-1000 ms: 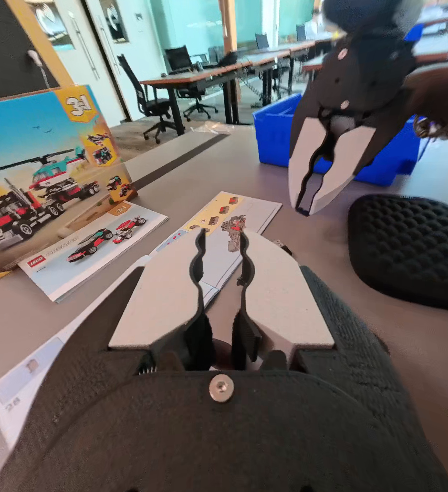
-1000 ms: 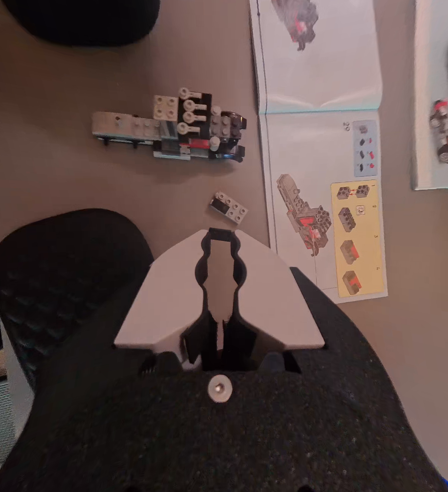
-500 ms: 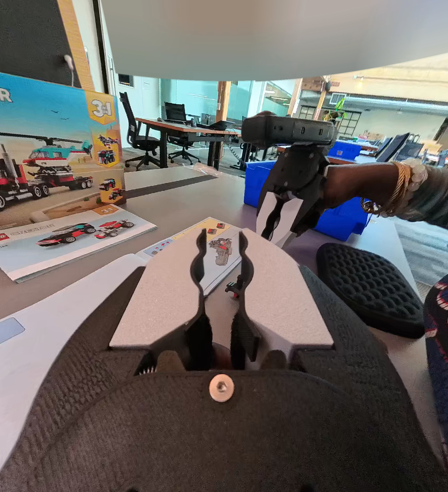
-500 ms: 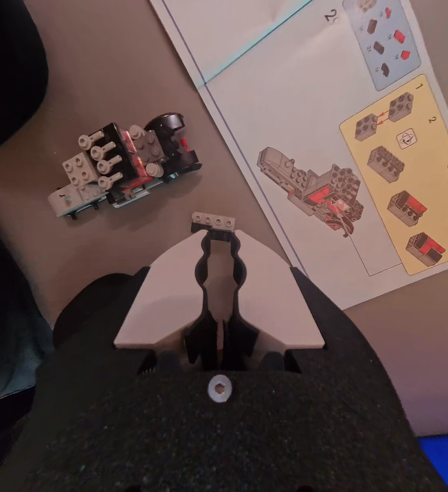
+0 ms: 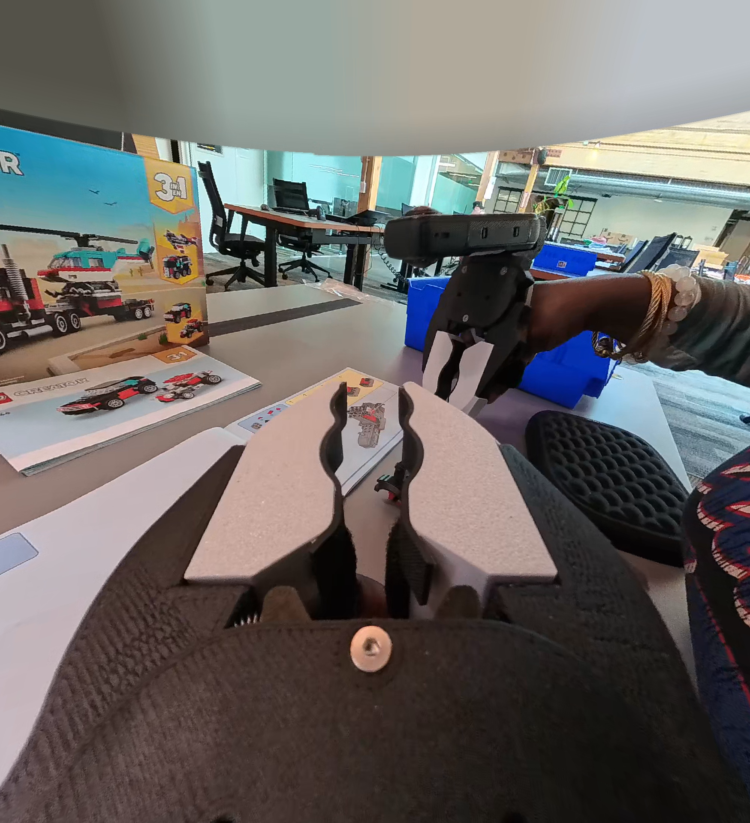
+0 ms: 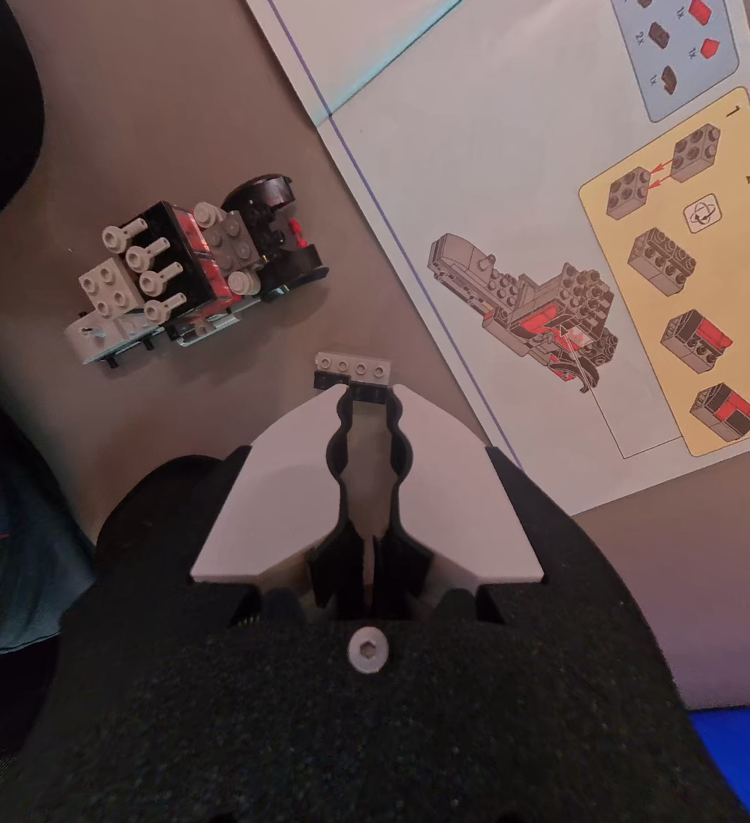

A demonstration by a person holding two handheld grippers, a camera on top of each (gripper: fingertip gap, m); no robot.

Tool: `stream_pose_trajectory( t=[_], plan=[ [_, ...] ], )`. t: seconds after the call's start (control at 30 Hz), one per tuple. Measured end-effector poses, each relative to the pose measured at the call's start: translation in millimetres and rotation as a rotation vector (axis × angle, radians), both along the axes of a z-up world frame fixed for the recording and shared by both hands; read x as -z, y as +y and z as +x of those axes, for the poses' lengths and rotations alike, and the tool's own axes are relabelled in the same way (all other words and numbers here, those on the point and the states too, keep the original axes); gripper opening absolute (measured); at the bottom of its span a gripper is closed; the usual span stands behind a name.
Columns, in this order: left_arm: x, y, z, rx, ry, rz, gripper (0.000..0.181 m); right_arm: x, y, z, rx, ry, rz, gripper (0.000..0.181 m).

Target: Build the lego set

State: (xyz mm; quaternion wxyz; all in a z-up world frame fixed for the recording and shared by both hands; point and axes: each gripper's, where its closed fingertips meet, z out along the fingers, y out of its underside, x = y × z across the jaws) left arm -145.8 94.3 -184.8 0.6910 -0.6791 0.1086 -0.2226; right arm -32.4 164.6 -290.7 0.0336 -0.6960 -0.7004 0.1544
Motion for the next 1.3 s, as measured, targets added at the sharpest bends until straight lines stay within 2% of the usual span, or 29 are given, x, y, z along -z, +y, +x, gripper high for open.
stream_pose_trajectory(
  t=[1.3],
  plan=[
    [0.7, 0.4, -1.1, -0.002, -0.009, -0.005, 0.022, 3.1, -3.5, -1.3, 0.050, -0.008, -0.052, 0.015]
  ],
)
